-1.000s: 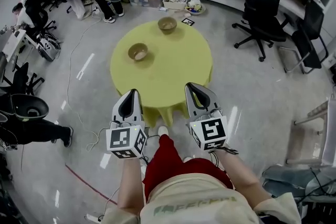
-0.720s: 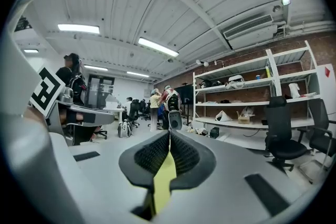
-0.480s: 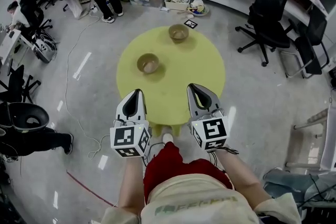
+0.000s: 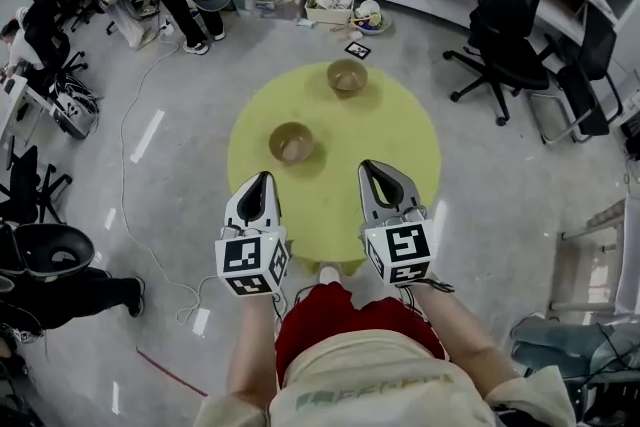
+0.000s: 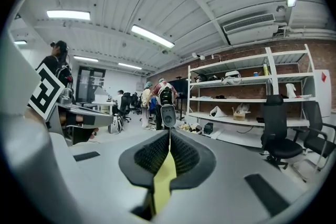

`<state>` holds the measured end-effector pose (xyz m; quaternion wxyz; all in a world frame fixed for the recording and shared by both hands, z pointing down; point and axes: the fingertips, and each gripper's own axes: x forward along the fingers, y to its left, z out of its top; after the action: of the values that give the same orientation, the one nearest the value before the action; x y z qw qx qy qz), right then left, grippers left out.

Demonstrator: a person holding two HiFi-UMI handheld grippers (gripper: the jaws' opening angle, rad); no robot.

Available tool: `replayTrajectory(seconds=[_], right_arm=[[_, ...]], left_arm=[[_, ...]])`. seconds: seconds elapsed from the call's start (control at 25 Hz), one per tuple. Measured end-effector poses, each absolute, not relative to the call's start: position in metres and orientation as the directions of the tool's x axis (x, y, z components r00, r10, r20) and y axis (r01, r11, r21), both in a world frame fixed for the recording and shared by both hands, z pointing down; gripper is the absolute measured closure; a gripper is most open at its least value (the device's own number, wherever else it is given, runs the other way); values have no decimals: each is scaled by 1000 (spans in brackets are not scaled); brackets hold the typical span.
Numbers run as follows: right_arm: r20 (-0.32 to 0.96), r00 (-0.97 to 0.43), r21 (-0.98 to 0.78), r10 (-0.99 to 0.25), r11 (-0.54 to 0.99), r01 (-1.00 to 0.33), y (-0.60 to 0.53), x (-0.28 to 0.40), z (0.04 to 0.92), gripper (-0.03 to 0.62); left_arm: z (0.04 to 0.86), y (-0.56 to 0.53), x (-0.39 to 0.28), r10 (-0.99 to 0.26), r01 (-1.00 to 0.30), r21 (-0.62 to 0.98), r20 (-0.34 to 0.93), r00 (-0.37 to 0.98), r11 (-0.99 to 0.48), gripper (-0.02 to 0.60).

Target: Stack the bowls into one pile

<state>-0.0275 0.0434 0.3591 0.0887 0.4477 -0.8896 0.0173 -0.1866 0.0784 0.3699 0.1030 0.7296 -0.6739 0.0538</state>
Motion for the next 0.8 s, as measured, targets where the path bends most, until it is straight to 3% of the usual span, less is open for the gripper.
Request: replayTrajectory(seconds=[0.8], right_arm=[[269,-561,38,-782,591,-806,-30,-75,399,557]], left_arm=[[420,-7,-236,-938,-992,113,336,90,-55,557]])
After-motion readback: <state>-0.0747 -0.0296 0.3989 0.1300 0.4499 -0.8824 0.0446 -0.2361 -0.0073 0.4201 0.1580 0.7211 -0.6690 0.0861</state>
